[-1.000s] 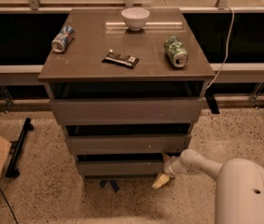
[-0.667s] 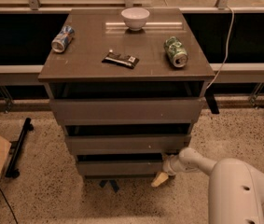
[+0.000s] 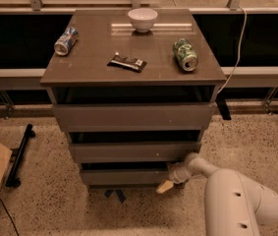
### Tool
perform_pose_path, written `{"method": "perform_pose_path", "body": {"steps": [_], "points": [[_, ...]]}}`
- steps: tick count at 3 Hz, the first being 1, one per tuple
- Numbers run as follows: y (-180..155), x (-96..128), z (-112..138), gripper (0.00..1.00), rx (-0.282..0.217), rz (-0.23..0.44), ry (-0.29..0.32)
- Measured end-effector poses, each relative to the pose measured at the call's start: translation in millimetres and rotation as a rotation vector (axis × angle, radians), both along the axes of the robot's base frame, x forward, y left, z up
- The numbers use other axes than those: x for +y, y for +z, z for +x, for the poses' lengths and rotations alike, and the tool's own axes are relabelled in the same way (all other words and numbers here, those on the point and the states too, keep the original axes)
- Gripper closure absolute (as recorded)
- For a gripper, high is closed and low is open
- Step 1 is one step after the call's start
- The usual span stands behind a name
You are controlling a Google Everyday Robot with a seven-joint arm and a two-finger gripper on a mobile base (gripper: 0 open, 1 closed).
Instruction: Open bottom drawer
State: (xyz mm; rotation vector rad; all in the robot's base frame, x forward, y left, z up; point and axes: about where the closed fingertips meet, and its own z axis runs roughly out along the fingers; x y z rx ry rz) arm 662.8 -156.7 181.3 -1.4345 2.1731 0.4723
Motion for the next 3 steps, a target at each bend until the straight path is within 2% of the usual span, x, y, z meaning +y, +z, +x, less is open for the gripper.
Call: {"method": "perform_pose_path", "body": {"steps": [1, 2, 3], "points": [[-6.0, 4.1, -8.8, 0.43, 0.016, 0.012, 0.012], [-2.4, -0.4, -12.4, 0.64, 0.009, 0.008, 0.009], [-1.5, 0.4, -15.3, 0.61, 0.01, 0.009, 0.009]]}}
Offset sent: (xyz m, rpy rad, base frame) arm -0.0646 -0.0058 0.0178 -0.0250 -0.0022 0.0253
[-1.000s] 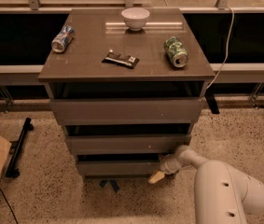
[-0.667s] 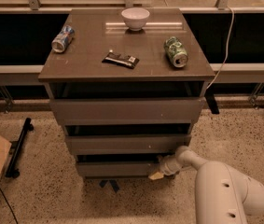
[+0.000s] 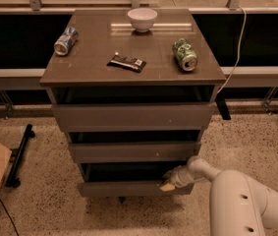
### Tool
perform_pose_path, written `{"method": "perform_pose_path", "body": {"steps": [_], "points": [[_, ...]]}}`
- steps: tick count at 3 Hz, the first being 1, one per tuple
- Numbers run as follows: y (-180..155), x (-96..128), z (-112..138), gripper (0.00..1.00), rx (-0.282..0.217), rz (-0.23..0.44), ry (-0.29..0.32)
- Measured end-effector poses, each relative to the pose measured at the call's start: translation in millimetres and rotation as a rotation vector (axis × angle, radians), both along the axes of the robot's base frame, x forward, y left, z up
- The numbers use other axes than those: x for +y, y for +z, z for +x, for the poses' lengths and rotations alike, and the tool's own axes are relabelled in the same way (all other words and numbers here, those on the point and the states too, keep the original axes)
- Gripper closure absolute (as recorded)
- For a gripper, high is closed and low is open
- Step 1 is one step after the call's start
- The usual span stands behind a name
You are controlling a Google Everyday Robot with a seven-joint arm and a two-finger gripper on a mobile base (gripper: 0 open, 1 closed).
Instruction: Open bottom drawer
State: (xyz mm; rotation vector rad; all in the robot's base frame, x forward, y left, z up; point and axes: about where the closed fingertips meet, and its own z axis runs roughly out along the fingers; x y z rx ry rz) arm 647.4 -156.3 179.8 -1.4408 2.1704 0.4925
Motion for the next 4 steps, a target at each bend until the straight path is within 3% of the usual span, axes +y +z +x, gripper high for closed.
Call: {"method": "perform_pose_path", "body": {"steps": [1, 2, 3, 4], "points": [[9, 8, -29, 0.39, 0.009, 0.005, 0.004], [-2, 26, -71, 0.16, 0.067, 0.016, 0.044], [-4, 27, -73, 0.0, 0.074, 0.006, 0.056], [-8, 32, -90, 0.0, 0.105, -0.041, 0.108]]}}
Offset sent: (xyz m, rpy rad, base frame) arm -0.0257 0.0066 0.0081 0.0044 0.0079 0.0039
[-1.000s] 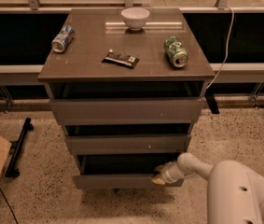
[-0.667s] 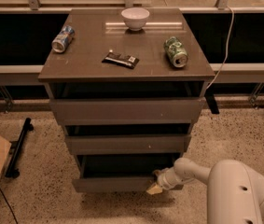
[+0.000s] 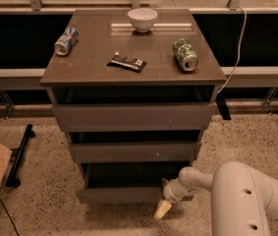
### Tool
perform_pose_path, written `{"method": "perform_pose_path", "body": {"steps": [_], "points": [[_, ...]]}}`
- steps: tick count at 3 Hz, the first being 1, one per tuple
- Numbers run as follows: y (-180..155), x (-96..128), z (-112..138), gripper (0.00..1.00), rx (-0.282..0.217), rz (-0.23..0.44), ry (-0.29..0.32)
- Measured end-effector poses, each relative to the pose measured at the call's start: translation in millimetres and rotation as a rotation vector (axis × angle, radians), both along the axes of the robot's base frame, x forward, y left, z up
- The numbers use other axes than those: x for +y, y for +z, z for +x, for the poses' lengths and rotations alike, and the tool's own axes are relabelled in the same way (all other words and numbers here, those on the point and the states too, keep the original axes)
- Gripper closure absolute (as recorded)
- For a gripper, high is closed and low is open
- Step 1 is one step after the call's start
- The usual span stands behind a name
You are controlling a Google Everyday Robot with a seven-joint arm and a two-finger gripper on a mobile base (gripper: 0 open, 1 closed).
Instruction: Open bottom drawer
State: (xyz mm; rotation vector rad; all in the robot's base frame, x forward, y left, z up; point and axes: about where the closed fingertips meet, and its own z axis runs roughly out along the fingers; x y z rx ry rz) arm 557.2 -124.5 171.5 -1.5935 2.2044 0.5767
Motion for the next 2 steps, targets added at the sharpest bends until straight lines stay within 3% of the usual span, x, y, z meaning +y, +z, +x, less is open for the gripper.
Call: {"method": "perform_pose_path", "body": {"steps": [1, 2], "points": [[-4, -15, -28, 0.19, 0.034, -0.079, 0.007], [-4, -19, -39, 0.42, 0.048, -0.086, 0.007]]}}
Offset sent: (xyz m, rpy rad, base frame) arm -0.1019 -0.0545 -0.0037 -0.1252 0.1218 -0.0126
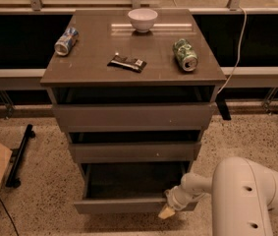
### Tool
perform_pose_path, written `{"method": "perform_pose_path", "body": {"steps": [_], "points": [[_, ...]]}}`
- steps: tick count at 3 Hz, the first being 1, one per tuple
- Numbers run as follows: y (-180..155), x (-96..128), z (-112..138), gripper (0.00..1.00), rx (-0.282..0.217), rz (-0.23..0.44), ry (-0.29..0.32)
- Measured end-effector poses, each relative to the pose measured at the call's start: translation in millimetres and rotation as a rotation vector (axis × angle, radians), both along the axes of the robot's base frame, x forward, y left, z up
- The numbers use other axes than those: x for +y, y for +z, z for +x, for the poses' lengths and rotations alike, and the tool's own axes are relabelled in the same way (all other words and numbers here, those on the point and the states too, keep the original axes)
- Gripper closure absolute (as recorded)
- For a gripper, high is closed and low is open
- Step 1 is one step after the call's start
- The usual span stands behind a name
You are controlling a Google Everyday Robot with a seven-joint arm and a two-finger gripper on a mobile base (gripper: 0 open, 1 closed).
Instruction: Open bottom drawer
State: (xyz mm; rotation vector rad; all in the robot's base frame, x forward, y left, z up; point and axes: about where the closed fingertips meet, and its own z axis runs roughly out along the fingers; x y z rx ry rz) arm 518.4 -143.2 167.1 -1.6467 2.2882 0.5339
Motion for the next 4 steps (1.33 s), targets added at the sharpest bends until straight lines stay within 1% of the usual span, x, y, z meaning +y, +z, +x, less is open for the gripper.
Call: {"method": "perform_pose_path", "body": {"steps": [1, 2, 3, 4], "points": [[4, 0, 0, 0.66, 0.0, 0.0, 0.0], [3, -13, -43, 0.55, 0.039, 0.036, -0.049], [3, -13, -43, 0.3, 0.04, 0.036, -0.049], [1, -11, -45, 0.09, 0.043, 0.037, -0.048]]}}
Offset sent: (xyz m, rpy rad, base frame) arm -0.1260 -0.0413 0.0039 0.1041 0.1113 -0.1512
